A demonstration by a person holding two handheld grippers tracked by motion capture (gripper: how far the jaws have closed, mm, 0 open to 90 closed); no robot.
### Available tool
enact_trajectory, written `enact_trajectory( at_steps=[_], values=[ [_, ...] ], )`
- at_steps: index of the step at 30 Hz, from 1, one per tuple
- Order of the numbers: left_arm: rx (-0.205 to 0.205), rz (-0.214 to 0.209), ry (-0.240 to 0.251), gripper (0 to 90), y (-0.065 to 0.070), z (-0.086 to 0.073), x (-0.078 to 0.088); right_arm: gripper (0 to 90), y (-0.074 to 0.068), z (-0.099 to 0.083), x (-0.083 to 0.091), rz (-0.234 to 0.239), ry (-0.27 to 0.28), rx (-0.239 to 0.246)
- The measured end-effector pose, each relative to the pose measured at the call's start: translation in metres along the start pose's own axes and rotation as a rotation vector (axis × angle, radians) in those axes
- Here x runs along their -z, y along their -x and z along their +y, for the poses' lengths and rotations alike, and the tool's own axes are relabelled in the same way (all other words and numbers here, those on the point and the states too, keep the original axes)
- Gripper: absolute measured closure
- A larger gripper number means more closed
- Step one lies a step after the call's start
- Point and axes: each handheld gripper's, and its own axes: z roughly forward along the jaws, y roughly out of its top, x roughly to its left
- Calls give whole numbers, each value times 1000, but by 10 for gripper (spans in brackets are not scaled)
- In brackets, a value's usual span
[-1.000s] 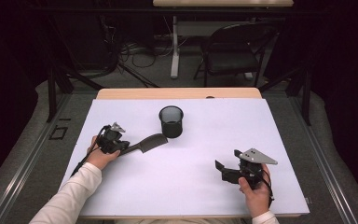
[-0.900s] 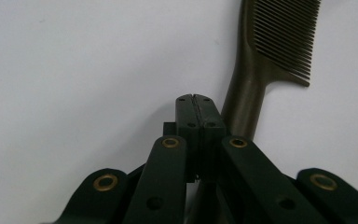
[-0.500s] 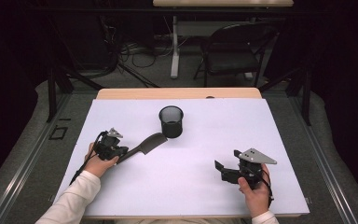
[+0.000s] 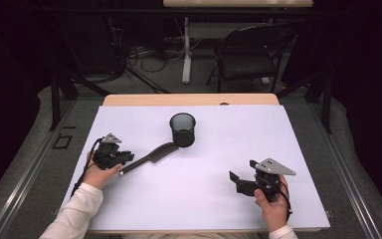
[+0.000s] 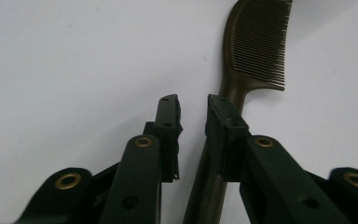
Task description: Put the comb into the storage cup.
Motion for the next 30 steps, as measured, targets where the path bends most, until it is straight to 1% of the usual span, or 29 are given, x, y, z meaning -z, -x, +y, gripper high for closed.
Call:
enact_trajectory(
  at_steps=[1, 4, 5, 6, 7, 8, 11, 14, 16, 17, 18, 19, 21, 23, 24, 25, 26, 27, 28, 30],
  values=[
    [-2, 0, 2, 702, 0, 0, 1, 144, 0, 0, 0, 0, 0, -1],
    [15, -1, 17, 660, -1, -1, 5, 144, 0, 0, 0, 1, 1, 5],
    [14, -5, 19, 637, -1, -1, 6, 144, 0, 0, 0, 1, -1, 4],
    [11, -6, 20, 610, -2, -2, 7, 144, 0, 0, 0, 1, -1, 2],
    [19, -9, 22, 579, -1, -2, 7, 144, 0, 0, 0, 1, 0, 2],
    [21, -14, 22, 565, -2, -2, 7, 144, 0, 0, 0, 1, 0, 2],
    [29, -21, 28, 484, -2, -2, 7, 144, 0, 0, 0, 1, -1, 3],
    [34, -30, 31, 454, -3, -2, 8, 144, 0, 0, 0, 3, 0, 5],
    [36, -28, 37, 438, -3, -2, 9, 144, 0, 0, 0, 2, 0, 6],
    [31, -32, 40, 434, -4, -2, 10, 144, 0, 0, 0, 1, -1, 2],
    [36, -44, 49, 434, -5, -2, 11, 144, 0, 0, 0, 1, -1, 2],
    [40, -42, 47, 434, -6, -1, 13, 144, 0, 0, 0, 2, -1, 6],
    [54, -32, 60, 429, -8, -1, 17, 144, 0, 0, 0, 2, -2, 5],
    [43, -22, 81, 409, -10, 0, 20, 144, 0, 0, 0, 1, -7, 3],
    [40, -8, 91, 390, -11, 0, 22, 144, 0, 0, 0, 1, -4, 2],
    [40, -6, 89, 384, -11, 0, 24, 144, 0, 0, 0, 1, -4, 3],
    [60, -29, 86, 383, -13, 0, 25, 144, 0, 0, 0, 2, -7, 3],
    [70, -42, 76, 361, -14, 0, 25, 144, 0, 0, 0, 1, -8, 2],
    [76, -41, 75, 336, -14, 0, 26, 144, 0, 0, 0, 3, -11, 4],
    [76, -35, 82, 297, -15, 0, 28, 144, -1, 0, -1, 3, -6, 4]
  ],
)
